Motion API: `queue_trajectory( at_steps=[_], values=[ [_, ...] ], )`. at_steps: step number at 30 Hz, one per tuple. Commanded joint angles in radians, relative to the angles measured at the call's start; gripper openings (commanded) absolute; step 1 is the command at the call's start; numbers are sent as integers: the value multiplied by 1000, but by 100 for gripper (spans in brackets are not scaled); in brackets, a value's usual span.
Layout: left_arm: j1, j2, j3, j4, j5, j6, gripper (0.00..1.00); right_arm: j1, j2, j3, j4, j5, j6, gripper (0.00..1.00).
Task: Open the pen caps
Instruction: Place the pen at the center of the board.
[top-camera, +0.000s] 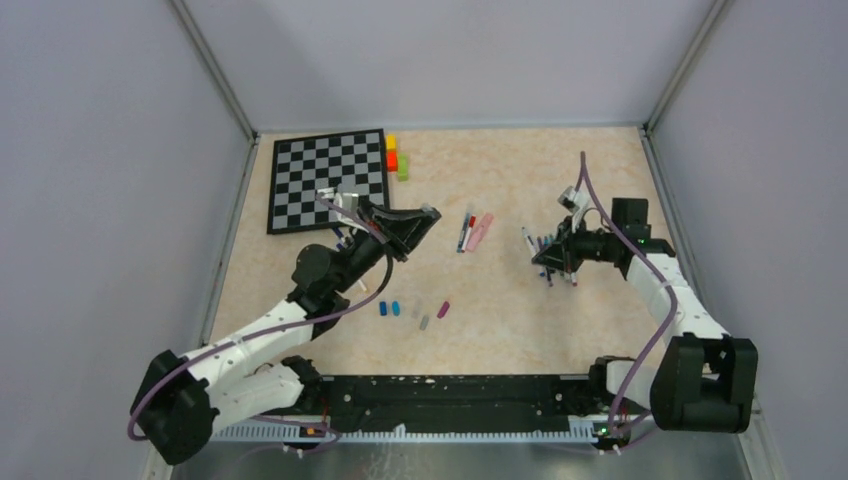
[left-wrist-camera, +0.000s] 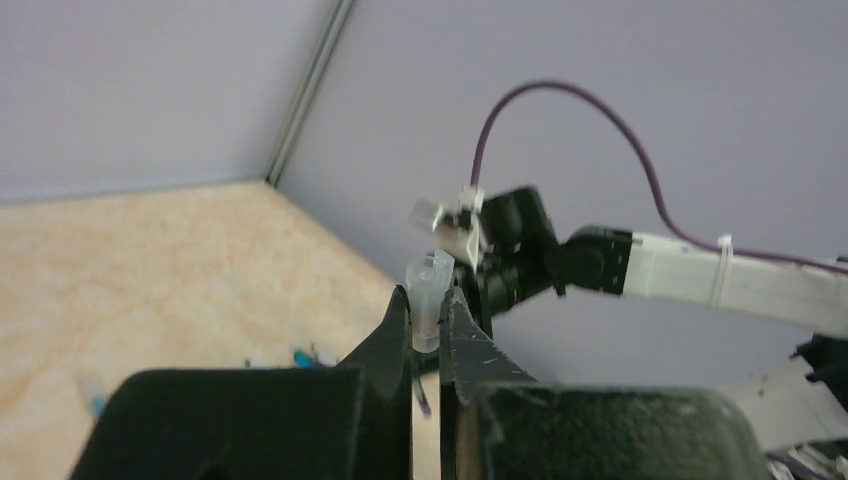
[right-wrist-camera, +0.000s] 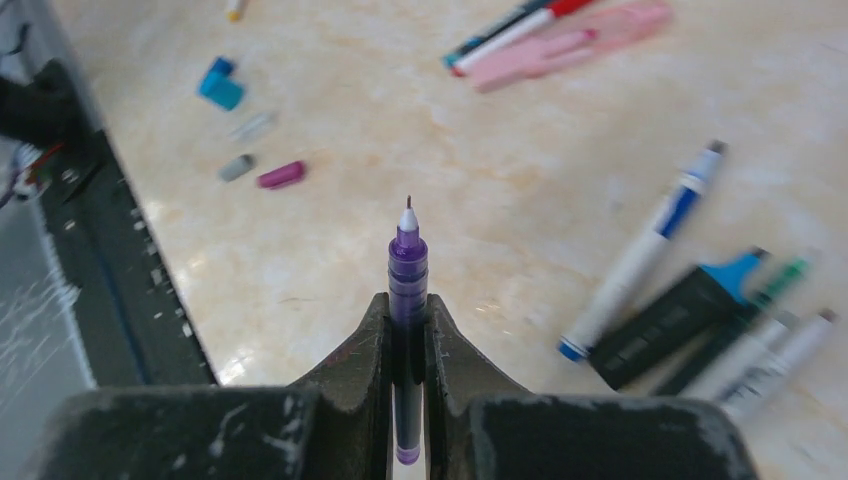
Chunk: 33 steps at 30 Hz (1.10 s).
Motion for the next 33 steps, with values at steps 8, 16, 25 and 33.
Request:
queue_trajectory(
  at_steps=[8, 16, 25, 33],
  values=[
    [-2, -339, -118, -703, 87, 78, 0, -227, 31, 2, 161, 390, 165, 0],
    [-2, -367, -223, -754, 188, 63, 1, -264, 134, 39, 145, 477, 133, 0],
    [-3, -356, -280, -753, 231, 109, 2, -267, 361, 156, 71, 471, 96, 2],
    [-3, -328, -306, -715, 262, 111, 2, -273, 491, 227, 0, 419, 68, 12]
  ],
)
